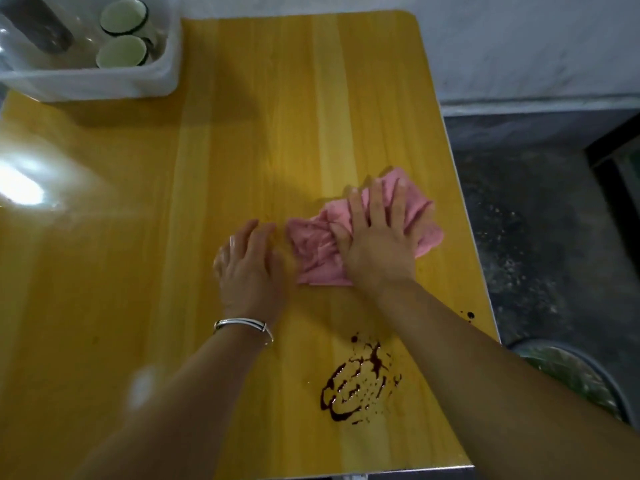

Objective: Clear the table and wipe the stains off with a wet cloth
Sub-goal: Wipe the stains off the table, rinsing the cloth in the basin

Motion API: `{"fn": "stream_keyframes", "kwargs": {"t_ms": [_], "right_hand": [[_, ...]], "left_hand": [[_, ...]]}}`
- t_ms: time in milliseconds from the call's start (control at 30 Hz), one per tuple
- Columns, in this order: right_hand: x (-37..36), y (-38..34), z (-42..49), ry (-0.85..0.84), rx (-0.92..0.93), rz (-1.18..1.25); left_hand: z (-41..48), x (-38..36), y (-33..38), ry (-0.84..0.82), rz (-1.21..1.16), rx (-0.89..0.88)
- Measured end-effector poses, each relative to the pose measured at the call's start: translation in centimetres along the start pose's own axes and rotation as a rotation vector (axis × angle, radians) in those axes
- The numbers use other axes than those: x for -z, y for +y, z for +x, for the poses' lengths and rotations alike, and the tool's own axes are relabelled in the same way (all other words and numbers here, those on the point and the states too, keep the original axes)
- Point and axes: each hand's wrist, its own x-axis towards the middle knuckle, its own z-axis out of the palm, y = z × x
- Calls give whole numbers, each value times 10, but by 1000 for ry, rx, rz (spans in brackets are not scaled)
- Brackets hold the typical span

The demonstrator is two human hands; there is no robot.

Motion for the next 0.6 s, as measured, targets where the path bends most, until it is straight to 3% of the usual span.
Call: {"fn": "stream_keyframes", "kwargs": {"t_ms": [233, 467, 533, 600], "right_hand": [[4, 8, -7, 13, -336, 155], [-4, -58, 1, 72, 20, 177], [-6, -37, -2, 58, 125, 114], [-8, 4, -11, 35, 87, 83]], "left_hand": [[3, -27, -14, 77, 160, -108], [4, -28, -19, 114, 30, -111], [3, -27, -19, 137, 7, -114], [3, -27, -18, 144, 4, -102]]}}
